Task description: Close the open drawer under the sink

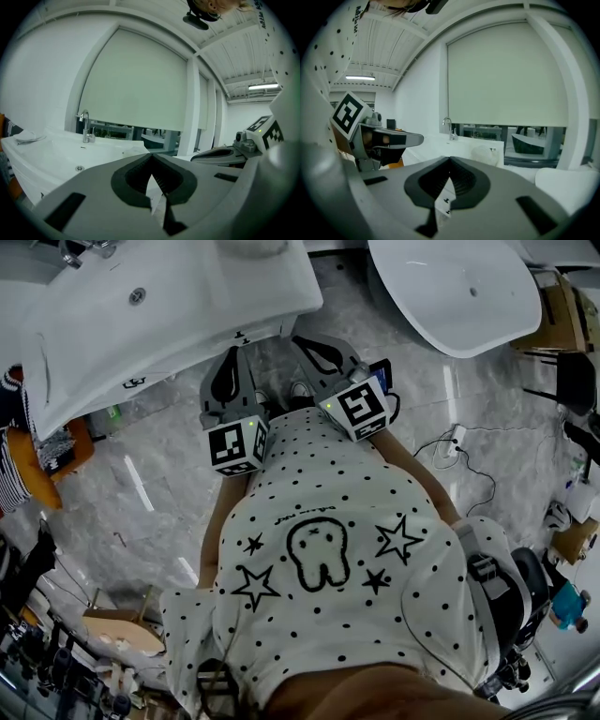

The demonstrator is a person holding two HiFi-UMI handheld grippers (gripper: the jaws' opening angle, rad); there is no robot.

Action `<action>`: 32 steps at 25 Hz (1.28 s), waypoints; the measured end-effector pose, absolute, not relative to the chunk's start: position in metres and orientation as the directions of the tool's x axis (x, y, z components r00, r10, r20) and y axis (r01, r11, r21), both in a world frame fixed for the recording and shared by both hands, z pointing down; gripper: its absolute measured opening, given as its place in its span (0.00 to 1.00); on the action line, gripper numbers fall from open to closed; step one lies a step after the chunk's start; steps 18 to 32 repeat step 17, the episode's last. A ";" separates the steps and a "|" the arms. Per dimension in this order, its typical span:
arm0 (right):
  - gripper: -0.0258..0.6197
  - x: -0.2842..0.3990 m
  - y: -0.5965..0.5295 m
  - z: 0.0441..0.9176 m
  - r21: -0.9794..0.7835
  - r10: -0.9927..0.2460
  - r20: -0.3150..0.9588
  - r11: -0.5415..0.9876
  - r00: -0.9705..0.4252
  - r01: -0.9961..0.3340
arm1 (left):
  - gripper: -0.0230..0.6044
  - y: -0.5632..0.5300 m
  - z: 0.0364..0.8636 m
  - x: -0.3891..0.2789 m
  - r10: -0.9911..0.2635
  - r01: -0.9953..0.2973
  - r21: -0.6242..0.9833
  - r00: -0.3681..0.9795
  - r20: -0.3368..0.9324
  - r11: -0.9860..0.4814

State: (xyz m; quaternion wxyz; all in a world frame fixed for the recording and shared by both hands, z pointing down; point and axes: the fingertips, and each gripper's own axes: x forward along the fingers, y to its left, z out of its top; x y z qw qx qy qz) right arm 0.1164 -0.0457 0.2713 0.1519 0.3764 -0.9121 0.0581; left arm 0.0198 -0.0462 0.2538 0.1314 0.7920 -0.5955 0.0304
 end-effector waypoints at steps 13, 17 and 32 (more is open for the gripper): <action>0.06 0.131 -0.030 0.279 0.019 -0.622 0.319 0.759 -0.715 -0.651 | 0.04 -0.022 0.259 0.040 -0.951 -0.962 0.157 0.249 0.182 -0.222; 0.06 0.133 -0.028 0.273 0.023 -0.615 0.310 0.767 -0.725 -0.641 | 0.04 -0.018 0.255 0.045 -0.950 -0.964 0.142 0.250 0.189 -0.225; 0.06 0.133 -0.028 0.273 0.023 -0.615 0.310 0.767 -0.725 -0.641 | 0.04 -0.018 0.255 0.045 -0.950 -0.964 0.142 0.250 0.189 -0.225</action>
